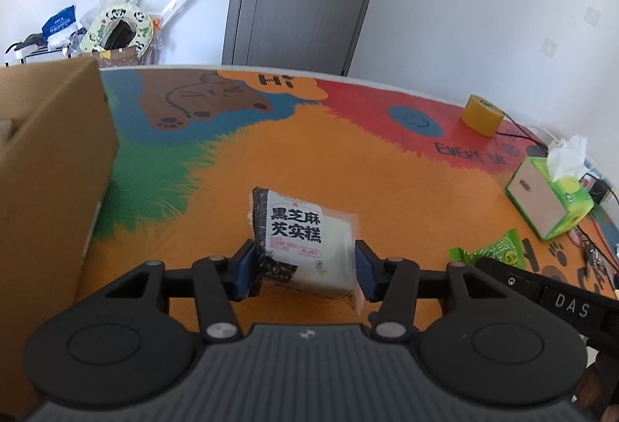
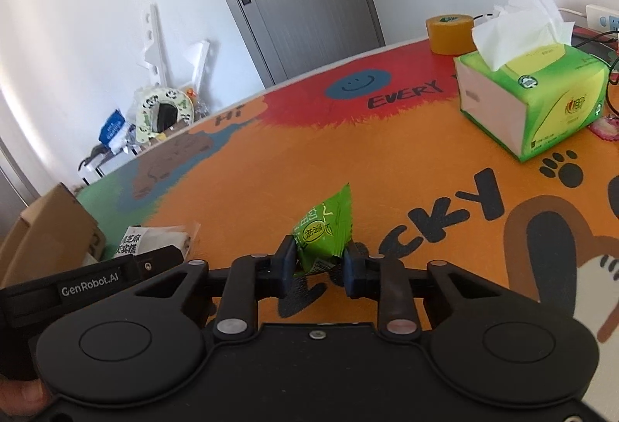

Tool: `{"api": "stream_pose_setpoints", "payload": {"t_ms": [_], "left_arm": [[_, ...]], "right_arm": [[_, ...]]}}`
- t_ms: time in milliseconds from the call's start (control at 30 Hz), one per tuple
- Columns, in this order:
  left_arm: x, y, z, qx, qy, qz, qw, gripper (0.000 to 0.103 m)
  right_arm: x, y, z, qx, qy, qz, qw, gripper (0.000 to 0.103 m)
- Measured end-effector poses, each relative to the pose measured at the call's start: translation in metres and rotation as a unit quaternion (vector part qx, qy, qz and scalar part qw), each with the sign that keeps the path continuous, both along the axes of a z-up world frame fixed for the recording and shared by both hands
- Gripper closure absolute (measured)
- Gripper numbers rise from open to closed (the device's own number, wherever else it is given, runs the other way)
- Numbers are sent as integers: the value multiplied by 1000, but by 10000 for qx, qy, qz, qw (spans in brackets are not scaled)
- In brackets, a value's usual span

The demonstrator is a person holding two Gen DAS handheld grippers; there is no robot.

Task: Organize snacks
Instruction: 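Carry both held snacks into the cardboard box and open both tools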

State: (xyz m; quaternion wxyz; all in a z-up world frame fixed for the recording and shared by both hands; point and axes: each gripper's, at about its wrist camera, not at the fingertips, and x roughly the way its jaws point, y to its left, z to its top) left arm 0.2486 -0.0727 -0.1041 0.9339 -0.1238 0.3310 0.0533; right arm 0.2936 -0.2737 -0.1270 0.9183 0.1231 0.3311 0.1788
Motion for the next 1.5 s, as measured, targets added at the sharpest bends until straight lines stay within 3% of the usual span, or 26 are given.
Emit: {"api": "stream_pose_setpoints", "payload": {"t_ms": [800, 1500], "left_arm": [[-90, 36, 83, 67, -1077, 437, 9932, 52], [-137, 110, 90, -1, -1210, 1130, 9862, 52]], "right_arm": [[-57, 44, 70, 342, -882, 682, 9932, 77], [-79, 117, 90, 247, -1088, 1345, 9846, 77]]}}
